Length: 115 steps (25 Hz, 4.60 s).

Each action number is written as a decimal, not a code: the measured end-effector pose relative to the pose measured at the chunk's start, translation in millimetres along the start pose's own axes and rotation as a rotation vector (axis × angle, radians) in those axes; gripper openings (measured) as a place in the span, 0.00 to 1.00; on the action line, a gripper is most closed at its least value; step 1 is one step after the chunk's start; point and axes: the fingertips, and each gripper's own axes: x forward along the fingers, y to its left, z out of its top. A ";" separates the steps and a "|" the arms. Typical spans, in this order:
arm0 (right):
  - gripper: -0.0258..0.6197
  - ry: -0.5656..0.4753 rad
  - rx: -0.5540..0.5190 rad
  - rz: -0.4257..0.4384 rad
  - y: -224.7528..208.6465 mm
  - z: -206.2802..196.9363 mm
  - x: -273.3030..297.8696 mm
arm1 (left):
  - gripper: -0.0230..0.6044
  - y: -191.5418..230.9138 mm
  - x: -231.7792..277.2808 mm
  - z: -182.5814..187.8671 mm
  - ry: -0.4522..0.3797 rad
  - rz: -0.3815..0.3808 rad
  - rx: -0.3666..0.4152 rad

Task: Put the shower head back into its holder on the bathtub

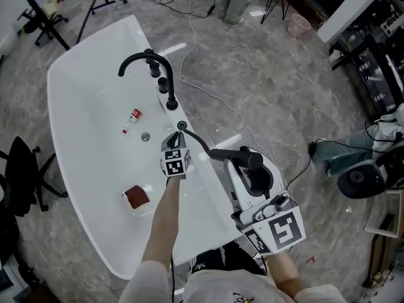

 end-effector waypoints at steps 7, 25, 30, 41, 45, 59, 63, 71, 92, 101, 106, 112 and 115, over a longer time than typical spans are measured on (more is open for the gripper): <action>0.26 0.023 -0.016 -0.006 -4.9 -19.1 29.8 | 0.02 6.9 -14.4 6.3 -0.078 -0.003 -0.007; 0.26 0.086 -0.076 -0.014 -20.5 -104.1 159.9 | 0.02 27.9 -125.2 -25.9 -0.163 0.014 -0.122; 0.26 0.152 -0.065 -0.041 -32.0 -150.1 199.1 | 0.03 29.3 -136.6 -60.9 -0.101 0.008 -0.116; 0.25 0.361 -0.066 -0.050 -49.7 -259.0 252.8 | 0.03 47.5 -126.1 -83.1 -0.073 0.043 -0.174; 0.25 0.372 -0.171 -0.019 -45.6 -276.3 256.3 | 0.03 46.5 -120.6 -87.6 -0.066 0.047 -0.194; 0.28 0.407 -0.120 -0.006 -46.1 -246.1 247.1 | 0.03 19.1 -138.2 -29.1 -0.173 0.014 -0.169; 0.23 0.338 -0.059 0.003 -33.2 -195.0 228.5 | 0.03 26.9 -160.3 2.9 -0.240 0.046 -0.180; 0.05 0.193 0.010 0.040 19.4 -95.6 133.1 | 0.03 7.4 -236.7 97.9 -0.456 0.075 -0.148; 0.05 -0.005 0.036 0.319 127.6 -3.8 -84.6 | 0.03 -132.0 -435.1 164.4 -0.658 0.144 0.162; 0.05 -0.016 -0.018 0.355 137.4 -3.6 -101.4 | 0.03 -136.4 -455.6 166.5 -0.685 0.173 0.161; 0.05 -0.017 -0.030 0.396 147.6 -2.4 -102.7 | 0.03 -131.6 -461.1 168.1 -0.683 0.190 0.162; 0.05 -0.013 0.005 0.417 146.5 -6.8 -108.2 | 0.03 -132.3 -462.5 163.6 -0.680 0.193 0.163; 0.05 -0.009 0.002 0.416 143.7 -8.5 -112.9 | 0.03 -132.6 -464.4 159.6 -0.677 0.202 0.147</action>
